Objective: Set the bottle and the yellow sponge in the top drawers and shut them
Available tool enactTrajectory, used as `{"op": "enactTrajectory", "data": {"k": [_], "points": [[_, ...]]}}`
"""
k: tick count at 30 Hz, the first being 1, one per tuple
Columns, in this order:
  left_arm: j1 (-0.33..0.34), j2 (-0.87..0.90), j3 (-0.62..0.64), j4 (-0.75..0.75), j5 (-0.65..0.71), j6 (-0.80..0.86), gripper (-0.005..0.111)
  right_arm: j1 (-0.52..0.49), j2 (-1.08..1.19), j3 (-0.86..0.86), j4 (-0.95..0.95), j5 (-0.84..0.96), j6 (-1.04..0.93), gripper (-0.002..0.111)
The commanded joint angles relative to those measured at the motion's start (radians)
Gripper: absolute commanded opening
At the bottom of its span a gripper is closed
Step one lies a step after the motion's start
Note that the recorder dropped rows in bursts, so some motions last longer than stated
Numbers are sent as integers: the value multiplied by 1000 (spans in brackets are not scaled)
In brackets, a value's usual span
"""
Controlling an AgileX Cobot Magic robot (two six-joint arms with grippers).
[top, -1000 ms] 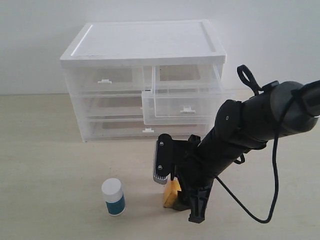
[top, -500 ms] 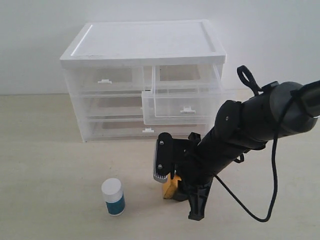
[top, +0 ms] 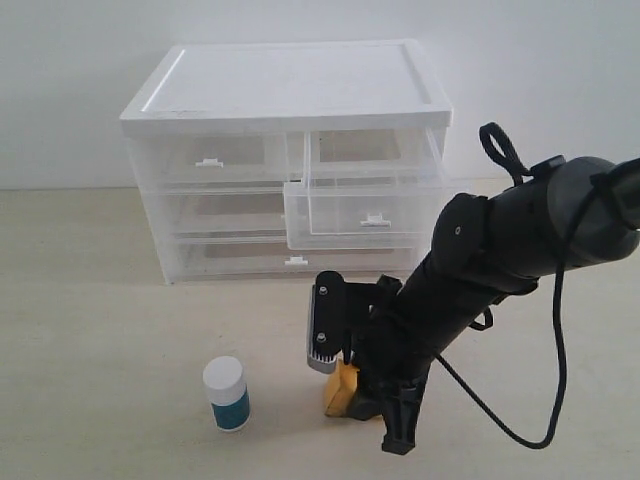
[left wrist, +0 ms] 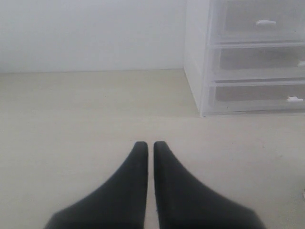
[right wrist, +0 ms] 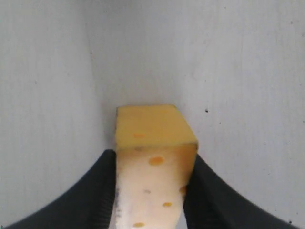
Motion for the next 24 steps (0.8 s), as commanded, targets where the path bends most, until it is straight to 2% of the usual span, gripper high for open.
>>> {"op": "enactTrajectory", "data": {"k": [1, 10, 24], "points": [[2, -3, 4, -10, -5, -8, 4, -1, -14, -2, 35, 19, 11, 0], [2, -3, 4, -10, -5, -8, 4, 11, -14, -2, 97, 83, 42, 0], [2, -3, 4, -10, -5, -8, 4, 139, -14, -2, 95, 93, 70, 0]]}}
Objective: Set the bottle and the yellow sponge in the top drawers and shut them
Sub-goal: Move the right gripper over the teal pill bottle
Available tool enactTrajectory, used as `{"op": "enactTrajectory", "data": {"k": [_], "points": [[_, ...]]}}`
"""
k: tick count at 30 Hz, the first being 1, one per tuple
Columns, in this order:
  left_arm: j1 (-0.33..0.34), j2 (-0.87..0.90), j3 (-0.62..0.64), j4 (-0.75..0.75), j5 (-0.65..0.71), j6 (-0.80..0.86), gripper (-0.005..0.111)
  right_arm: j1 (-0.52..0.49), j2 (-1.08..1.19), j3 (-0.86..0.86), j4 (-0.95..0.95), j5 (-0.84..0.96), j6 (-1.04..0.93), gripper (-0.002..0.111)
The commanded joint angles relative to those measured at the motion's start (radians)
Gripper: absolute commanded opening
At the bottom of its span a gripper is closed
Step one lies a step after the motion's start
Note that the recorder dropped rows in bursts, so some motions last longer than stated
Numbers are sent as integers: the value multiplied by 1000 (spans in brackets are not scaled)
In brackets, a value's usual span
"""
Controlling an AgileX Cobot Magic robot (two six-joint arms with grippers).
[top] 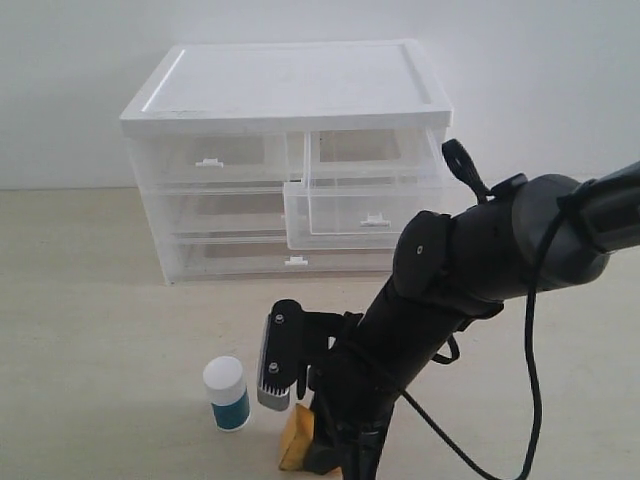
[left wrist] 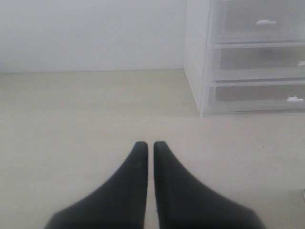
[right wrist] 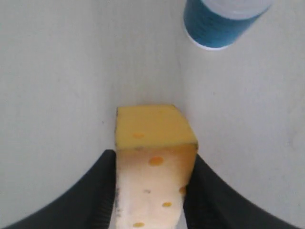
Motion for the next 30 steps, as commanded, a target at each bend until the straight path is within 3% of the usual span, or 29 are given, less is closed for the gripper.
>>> {"op": "enactTrajectory", "data": {"k": [1, 7, 9, 14, 17, 30], "points": [[2, -3, 4, -10, -5, -8, 4, 35, -14, -2, 5, 7, 11, 0], [2, -3, 4, -10, -5, -8, 4, 37, -12, -2, -1, -18, 13, 4], [2, -3, 4, -10, -5, -8, 4, 37, -14, -2, -1, -15, 13, 18], [2, -3, 4, -10, -5, -8, 4, 37, -14, -2, -1, 11, 15, 63], [2, -3, 4, -10, -5, -8, 4, 37, -15, -2, 3, 11, 26, 77], [2, -3, 4, -10, -5, -8, 4, 37, -158, -2, 17, 34, 113, 78]]}}
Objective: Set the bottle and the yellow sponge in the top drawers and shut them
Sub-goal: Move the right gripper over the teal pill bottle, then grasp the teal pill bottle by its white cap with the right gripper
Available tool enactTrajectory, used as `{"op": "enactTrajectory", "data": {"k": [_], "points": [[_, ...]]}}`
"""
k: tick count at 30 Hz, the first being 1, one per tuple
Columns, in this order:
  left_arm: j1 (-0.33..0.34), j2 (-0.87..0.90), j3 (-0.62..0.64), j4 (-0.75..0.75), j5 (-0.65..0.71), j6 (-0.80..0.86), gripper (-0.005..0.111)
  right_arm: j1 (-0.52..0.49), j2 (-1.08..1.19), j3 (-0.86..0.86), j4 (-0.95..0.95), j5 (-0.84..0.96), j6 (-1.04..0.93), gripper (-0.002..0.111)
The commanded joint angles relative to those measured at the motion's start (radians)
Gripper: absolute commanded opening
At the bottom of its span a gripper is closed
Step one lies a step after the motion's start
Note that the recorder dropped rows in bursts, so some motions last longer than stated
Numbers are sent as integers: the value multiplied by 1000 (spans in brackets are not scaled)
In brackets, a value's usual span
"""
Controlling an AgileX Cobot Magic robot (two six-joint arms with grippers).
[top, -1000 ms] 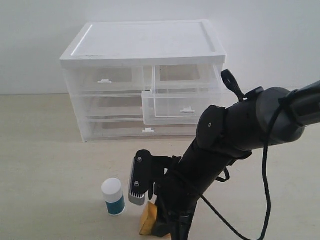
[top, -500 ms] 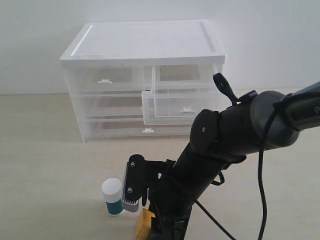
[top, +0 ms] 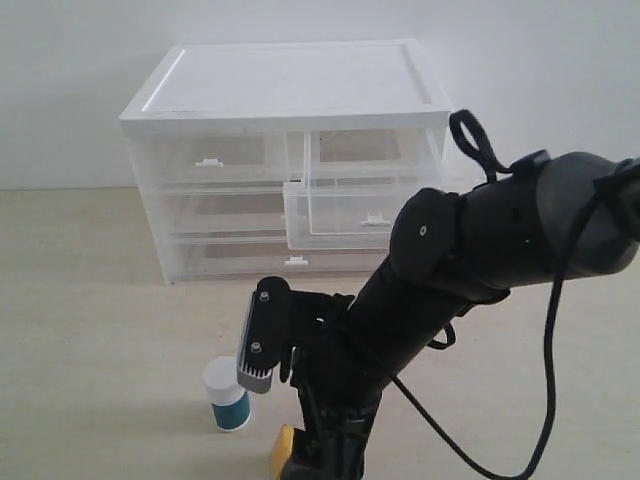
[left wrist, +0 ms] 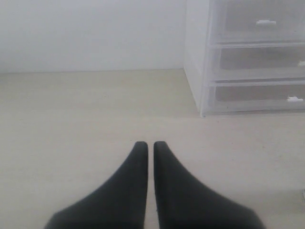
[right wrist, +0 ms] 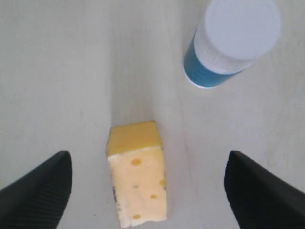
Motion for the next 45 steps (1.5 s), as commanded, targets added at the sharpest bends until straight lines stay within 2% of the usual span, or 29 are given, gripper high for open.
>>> {"op": "enactTrajectory", "data": {"k": [1, 6, 9, 17, 19, 22, 35, 45], "points": [[2, -3, 4, -10, -5, -8, 4, 1, -90, -2, 34, 25, 68, 77], [2, -3, 4, -10, -5, -8, 4, 1, -132, -2, 266, -33, 128, 73], [2, -3, 4, -10, -5, -8, 4, 13, -127, -2, 322, -70, 130, 73], [2, -3, 4, -10, -5, -8, 4, 83, -123, -2, 320, -295, 146, 73], [2, -3, 4, -10, -5, -8, 4, 83, -123, -2, 320, -317, 146, 79], [2, -3, 4, -10, -5, -8, 4, 83, -119, -3, 320, -326, 148, 84], [2, -3, 4, -10, -5, -8, 4, 88, 42, -102, 313, -321, 154, 84], [2, -3, 4, -10, -5, -8, 4, 88, 99, -108, 309, -341, 143, 84]]}}
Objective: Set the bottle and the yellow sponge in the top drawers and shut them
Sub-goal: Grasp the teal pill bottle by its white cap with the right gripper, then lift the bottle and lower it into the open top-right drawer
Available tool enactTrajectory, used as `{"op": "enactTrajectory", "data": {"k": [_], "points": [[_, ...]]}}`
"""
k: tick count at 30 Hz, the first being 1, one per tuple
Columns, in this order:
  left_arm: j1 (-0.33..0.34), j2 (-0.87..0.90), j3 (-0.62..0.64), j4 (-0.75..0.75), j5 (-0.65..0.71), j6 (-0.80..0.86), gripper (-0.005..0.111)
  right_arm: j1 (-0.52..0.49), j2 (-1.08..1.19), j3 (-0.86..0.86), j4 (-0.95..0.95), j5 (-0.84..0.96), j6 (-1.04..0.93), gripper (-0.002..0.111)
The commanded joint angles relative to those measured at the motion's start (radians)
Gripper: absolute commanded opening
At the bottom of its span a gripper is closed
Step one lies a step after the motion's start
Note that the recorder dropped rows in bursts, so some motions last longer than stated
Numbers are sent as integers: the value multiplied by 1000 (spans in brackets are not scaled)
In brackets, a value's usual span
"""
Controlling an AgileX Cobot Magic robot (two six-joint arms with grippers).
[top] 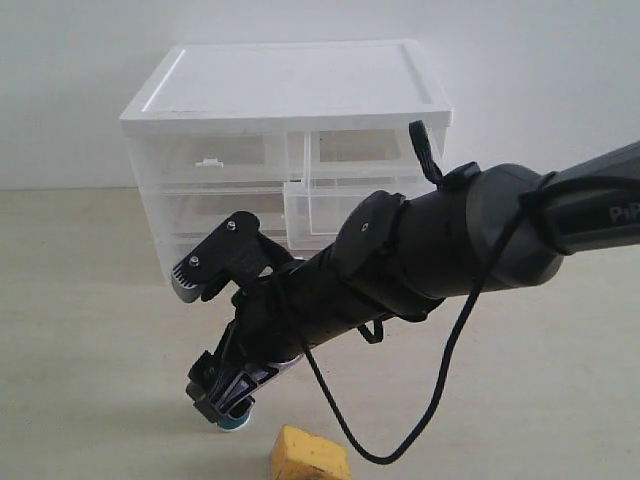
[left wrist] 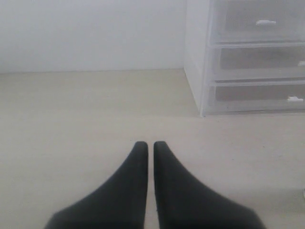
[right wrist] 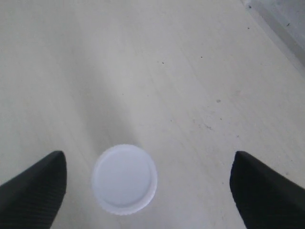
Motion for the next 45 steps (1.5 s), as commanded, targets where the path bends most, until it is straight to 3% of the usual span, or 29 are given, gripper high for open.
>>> {"op": "enactTrajectory", "data": {"k": [1, 11, 19, 21, 24, 27, 28, 45], "points": [[2, -3, 4, -10, -5, -8, 4, 1, 26, -11, -6, -19, -11, 84], [2, -3, 4, -10, -5, -8, 4, 1, 47, -11, -6, -38, -37, 83], [2, -3, 4, -10, -5, -8, 4, 1, 47, -11, -6, -42, -53, 61], [2, -3, 4, -10, -5, -8, 4, 1, 47, -11, -6, -42, -56, 55], [2, -3, 4, -10, -5, -8, 4, 1, 47, -11, -6, -38, -58, 37], [2, -3, 4, -10, -5, -8, 4, 1, 47, -11, -6, -28, -65, 4], [2, -3, 4, -10, -5, -8, 4, 1, 47, -11, -6, -25, -73, 0], [2, -3, 4, -10, -5, -8, 4, 1, -114, -13, -4, 35, 4, 0]]}}
